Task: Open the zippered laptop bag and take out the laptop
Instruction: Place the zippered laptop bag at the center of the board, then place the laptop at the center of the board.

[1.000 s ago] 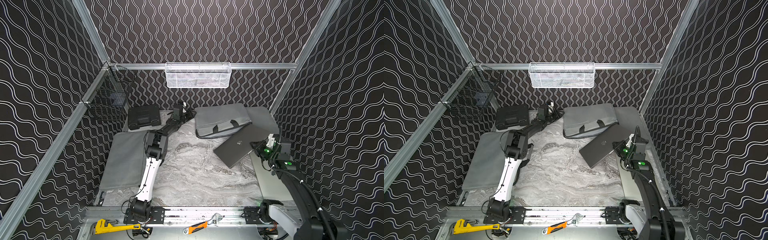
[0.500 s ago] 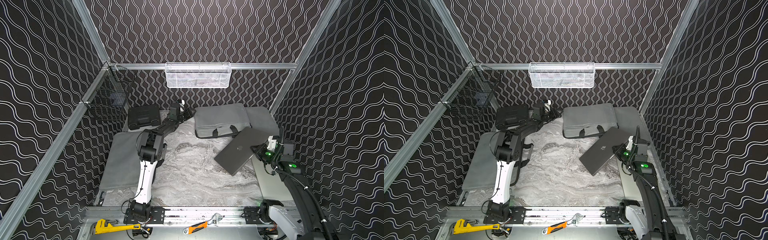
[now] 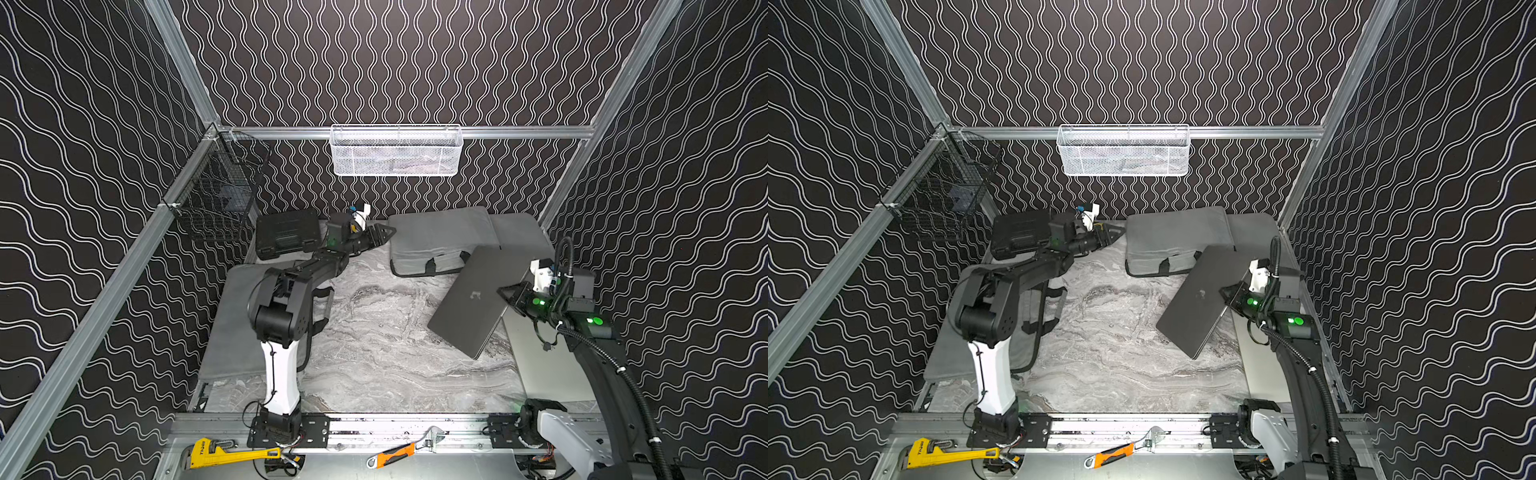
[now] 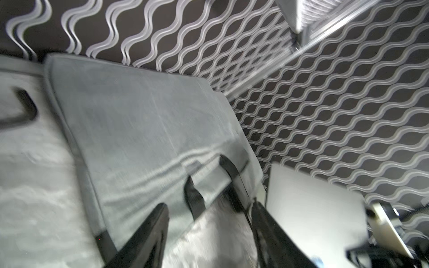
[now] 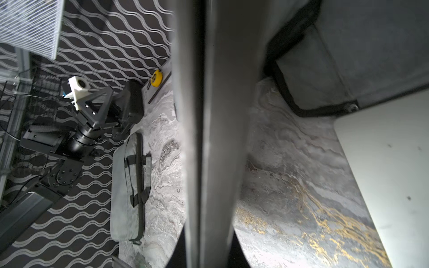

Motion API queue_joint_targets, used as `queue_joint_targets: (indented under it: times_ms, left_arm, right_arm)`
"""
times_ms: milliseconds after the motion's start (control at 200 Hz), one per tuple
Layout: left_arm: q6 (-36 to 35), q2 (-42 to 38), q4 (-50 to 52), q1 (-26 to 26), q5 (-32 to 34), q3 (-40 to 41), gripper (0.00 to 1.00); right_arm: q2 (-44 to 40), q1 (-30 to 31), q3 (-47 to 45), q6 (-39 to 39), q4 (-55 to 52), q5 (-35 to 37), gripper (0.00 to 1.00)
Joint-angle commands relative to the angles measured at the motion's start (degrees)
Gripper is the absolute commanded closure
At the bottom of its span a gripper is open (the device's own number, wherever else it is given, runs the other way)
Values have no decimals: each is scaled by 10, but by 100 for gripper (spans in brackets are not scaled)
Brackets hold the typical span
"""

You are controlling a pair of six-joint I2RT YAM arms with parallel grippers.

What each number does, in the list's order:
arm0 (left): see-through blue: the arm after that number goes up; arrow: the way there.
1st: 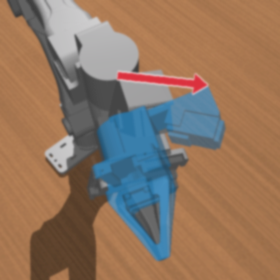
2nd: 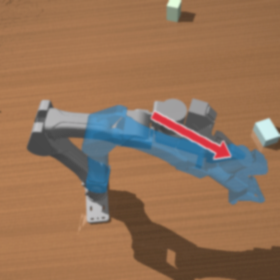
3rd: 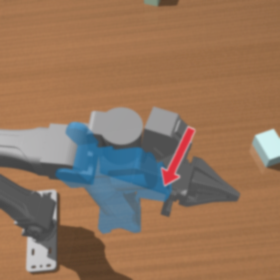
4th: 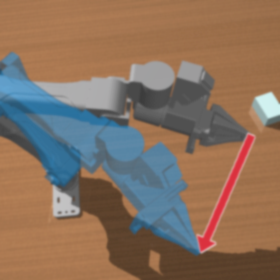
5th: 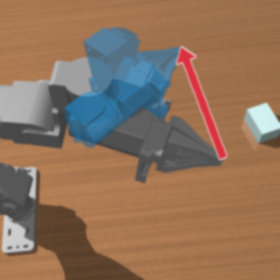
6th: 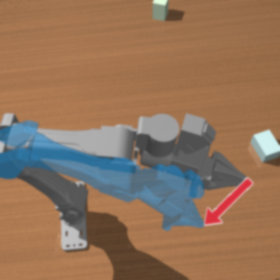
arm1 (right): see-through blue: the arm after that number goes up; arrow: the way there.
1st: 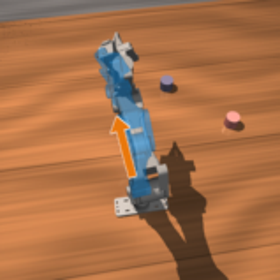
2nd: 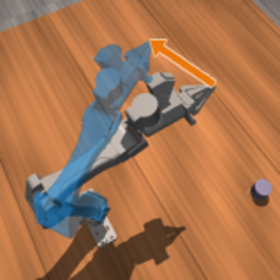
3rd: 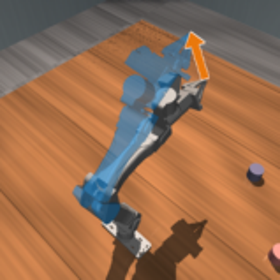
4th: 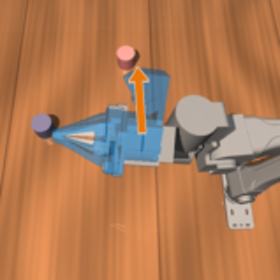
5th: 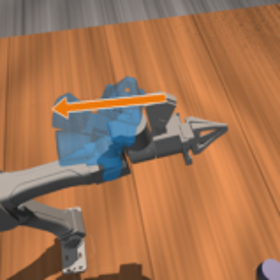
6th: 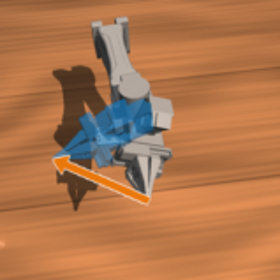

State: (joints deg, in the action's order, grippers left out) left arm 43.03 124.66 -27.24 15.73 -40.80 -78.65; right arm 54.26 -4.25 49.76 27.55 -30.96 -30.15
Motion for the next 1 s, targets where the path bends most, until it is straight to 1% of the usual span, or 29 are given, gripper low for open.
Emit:
queue_joint_targets:
  times_ms: [0, 120, 275, 355, 435, 571, 716, 936, 996]
  left_arm:
    - [-41, -39, 5, 2, -66, 44, 36]
    - [-57, -78, 29, 4, -112, 99, 34]
    - [-65, -119, 56, 24, -138, 157, 33]
    - [-87, -142, 84, 42, -139, 177, 31]
    - [-110, -155, 117, 58, -148, 183, 30]
    - [-92, -165, 95, 71, -164, 196, 31]
    - [-103, -168, 113, 81, -164, 188, 31]
    - [-104, -169, 121, 83, -173, 177, 32]
    - [-92, -169, 105, 85, -179, 178, 32]
  right_arm:
    - [2, -1, 4, -26, 76, -72, 100]
    - [14, -1, -13, -15, 151, -130, 100]
    - [46, -1, -30, 22, 252, -214, 100]
    - [54, -1, -43, 44, 308, -244, 100]
    - [59, -1, -51, 52, 341, -265, 100]
    - [73, -1, -50, 48, 359, -296, 100]
    - [92, -1, -56, 67, 401, -337, 100]
    - [100, 0, -81, 117, 477, -355, 100]
    - [100, 0, -92, 131, 501, -352, 100]
